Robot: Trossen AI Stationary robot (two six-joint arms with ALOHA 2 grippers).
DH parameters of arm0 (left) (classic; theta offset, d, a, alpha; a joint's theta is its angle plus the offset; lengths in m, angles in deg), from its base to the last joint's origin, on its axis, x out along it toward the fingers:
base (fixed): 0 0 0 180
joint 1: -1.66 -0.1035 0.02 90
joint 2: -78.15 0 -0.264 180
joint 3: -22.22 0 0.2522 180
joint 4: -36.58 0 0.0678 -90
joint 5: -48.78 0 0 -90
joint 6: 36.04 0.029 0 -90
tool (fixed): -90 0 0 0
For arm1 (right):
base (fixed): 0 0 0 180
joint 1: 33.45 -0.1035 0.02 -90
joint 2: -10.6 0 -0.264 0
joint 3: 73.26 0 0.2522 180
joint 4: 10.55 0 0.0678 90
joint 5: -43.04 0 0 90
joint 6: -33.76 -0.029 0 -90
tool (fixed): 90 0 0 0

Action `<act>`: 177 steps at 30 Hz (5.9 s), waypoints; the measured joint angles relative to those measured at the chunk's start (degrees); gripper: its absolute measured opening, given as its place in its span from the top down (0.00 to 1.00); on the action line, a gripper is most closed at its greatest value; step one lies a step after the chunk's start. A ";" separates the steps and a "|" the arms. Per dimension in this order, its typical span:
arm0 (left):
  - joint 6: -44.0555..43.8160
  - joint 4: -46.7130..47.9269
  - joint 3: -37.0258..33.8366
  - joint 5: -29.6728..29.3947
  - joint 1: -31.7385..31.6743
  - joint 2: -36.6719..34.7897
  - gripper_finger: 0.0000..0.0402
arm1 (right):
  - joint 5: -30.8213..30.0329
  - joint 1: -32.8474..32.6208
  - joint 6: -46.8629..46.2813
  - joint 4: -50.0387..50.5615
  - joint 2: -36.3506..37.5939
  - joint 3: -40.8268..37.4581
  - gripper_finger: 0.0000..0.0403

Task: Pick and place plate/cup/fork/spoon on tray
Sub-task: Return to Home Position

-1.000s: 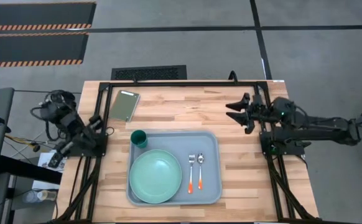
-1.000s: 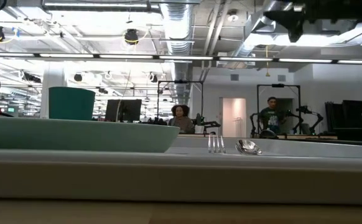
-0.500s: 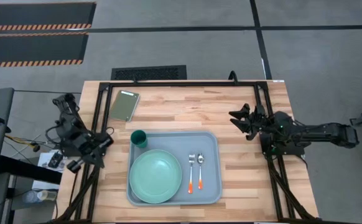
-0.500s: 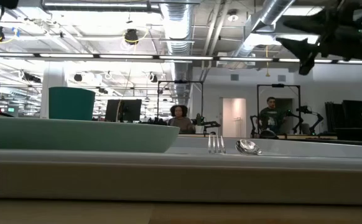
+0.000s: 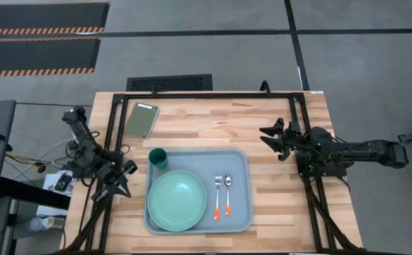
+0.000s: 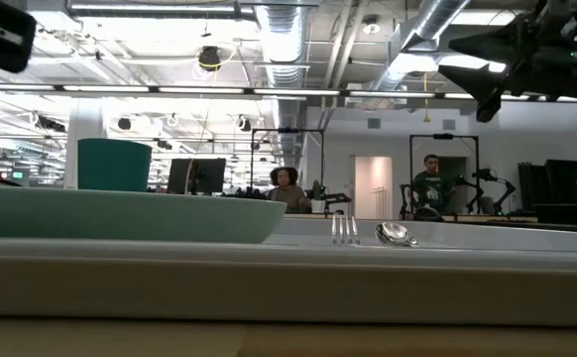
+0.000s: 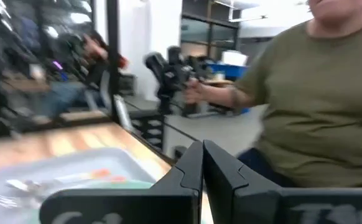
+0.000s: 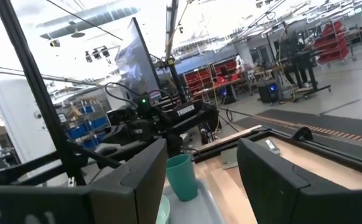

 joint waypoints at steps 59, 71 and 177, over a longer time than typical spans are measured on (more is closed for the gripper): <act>3.26 1.02 -0.22 21.48 -56.17 0.07 1.00 | -3.10 0.24 7.66 16.43 -0.44 -0.11 0.45; 2.41 3.56 -0.22 21.40 -56.15 0.13 1.00 | -2.98 0.20 4.65 19.13 -0.44 -0.11 0.45; 3.29 4.45 -0.24 15.69 -56.12 0.09 1.00 | 1.35 9.20 9.02 37.16 20.92 -0.20 0.45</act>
